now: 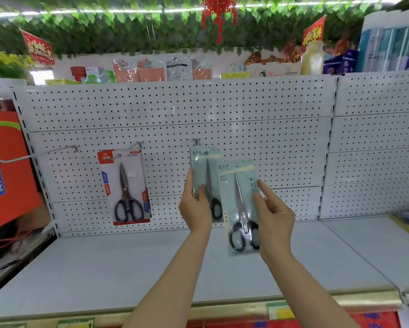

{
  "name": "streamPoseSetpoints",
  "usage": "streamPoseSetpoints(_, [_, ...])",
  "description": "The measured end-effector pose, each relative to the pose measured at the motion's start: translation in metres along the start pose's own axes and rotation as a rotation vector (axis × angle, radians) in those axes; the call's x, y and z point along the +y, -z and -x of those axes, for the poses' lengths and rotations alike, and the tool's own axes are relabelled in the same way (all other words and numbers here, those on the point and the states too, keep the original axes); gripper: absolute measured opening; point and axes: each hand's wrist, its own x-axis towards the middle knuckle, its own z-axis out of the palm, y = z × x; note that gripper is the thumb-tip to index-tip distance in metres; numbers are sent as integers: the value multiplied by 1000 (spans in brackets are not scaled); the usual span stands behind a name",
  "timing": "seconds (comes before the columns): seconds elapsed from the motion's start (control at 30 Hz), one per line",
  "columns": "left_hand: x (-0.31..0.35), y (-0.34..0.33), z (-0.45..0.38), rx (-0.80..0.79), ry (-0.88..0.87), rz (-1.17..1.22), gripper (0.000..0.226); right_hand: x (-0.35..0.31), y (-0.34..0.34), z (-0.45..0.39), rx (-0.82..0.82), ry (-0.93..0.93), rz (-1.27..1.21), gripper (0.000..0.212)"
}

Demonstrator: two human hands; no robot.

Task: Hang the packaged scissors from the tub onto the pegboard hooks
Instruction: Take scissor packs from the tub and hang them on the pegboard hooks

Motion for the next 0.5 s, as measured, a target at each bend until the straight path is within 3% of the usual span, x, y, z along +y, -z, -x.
streamPoseSetpoints(0.17, [-18,5,-11,-44,-62,-121,51,3,-22,-5,-13,-1,0,32])
streamPoseSetpoints(0.33, [-1,27,-27,-64,-199,-46,42,13,-51,-19,-19,1,-24,33])
streamPoseSetpoints(0.43, [28,30,-42,-224,-353,-86,51,19,-68,-26,-20,4,-55,33])
streamPoseSetpoints(0.5, [40,27,-50,-327,-466,-276,62,23,-76,-31,-23,1,-77,33])
